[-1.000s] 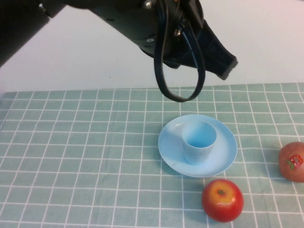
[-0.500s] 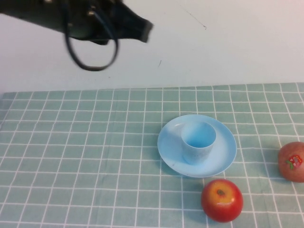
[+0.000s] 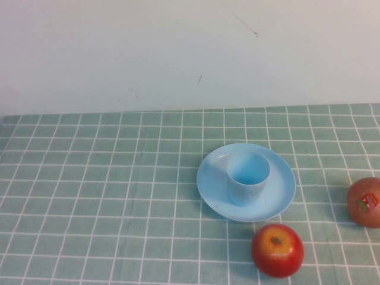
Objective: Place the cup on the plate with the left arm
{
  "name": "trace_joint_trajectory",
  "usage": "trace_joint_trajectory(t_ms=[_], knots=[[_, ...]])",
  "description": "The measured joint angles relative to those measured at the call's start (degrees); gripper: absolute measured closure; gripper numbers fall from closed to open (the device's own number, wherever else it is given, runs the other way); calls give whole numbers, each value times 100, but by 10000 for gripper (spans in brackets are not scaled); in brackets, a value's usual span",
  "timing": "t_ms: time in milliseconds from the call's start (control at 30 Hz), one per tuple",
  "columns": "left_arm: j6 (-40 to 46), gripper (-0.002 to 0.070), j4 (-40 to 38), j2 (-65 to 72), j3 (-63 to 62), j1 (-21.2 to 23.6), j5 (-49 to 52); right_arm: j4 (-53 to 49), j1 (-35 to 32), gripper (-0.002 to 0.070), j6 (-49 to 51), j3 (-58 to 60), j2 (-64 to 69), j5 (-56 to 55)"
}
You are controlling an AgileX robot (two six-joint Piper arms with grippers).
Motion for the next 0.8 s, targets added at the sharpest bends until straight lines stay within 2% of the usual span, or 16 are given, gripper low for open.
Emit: trace_joint_trajectory(t_ms=[133,267,567,800], knots=[[0,673,0,-1191,1482,574,-386,0,0,678,0,0,0,0],[-4,673,-54,-2097,2762,871,-664,0,0,678,0,0,0,0],[-313,673,-178,-4042,5537,962,-2514,0,0,678,0,0,0,0],[-565,673,-212,-4175,5782,962,-2088,0,0,678,0,0,0,0]])
